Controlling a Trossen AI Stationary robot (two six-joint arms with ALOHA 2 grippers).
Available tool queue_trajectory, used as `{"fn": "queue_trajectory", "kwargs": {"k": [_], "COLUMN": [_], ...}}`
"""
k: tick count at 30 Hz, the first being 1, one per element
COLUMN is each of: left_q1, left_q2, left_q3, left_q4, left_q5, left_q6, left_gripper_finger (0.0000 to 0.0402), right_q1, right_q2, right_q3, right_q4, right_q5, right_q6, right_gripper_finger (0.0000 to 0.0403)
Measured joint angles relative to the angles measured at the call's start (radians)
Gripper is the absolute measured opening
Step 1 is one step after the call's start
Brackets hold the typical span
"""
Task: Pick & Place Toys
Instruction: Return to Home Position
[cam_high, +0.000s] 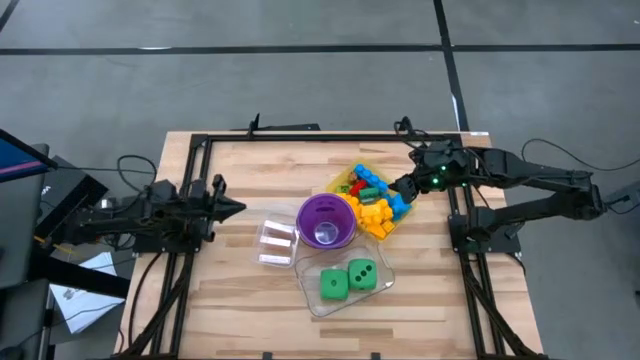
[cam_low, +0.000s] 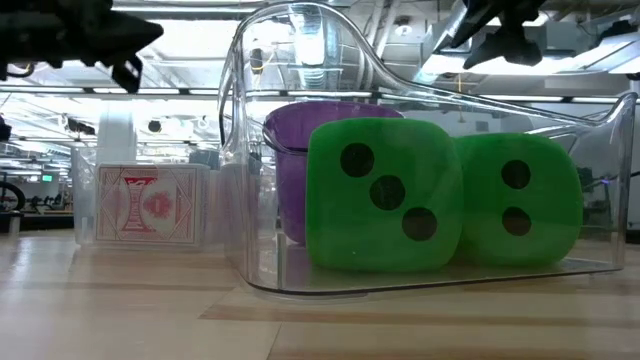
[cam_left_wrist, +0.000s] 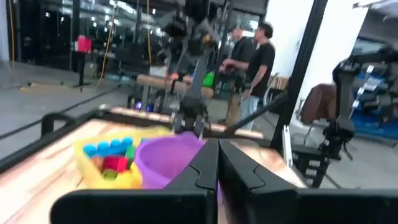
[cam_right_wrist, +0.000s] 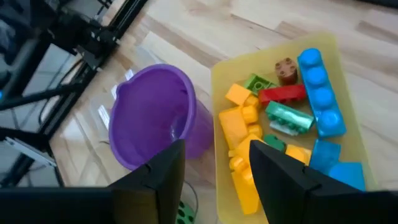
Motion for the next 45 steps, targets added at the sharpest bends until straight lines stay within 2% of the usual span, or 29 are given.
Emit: {"fn": "queue_trajectory", "kwargs": {"k": [5, 8, 16, 22, 31, 41, 45], "left_q1": [0.0, 0.0, 0.001, 0.001, -0.001, -0.001, -0.001], "left_q2": [-0.13, -0.136, -0.137, -0.137, -0.138, -0.138, -0.135], "left_q3": [0.0, 0.006, 0.01, -0.052, -0.159, -0.161, -0.161], "left_q4": [-0.163, -0.25, -0.334, -0.299, -0.043, -0.041, -0.042], "left_q5": [-0.004, -0.014, -0.034, -0.086, -0.07, -0.071, -0.07], "left_q6": [0.051, 0.097, 0.142, 0.138, 0.084, 0.107, 0.014], "left_gripper_finger": [0.0, 0.0, 0.0, 0.0001, 0.0, 0.0001, 0.0005], "right_q1": [0.019, 0.044, 0.129, 0.194, 0.313, 0.414, 0.435], "right_q2": [-0.006, -0.007, -0.006, -0.006, -0.006, -0.006, -0.006], "right_q3": [0.0, 0.0, 0.0, 0.0, 0.0, 0.0, 0.0], "right_q4": [-0.036, -0.04, -0.051, -0.056, -0.055, -0.055, -0.055], "right_q5": [0.009, 0.012, 0.052, 0.08, 0.19, 0.274, 0.327], "right_q6": [0.079, 0.107, 0.183, 0.236, 0.31, 0.349, 0.342], "right_gripper_finger": [0.0165, 0.0161, 0.0151, 0.0144, 0.0136, 0.0134, 0.0133]}}
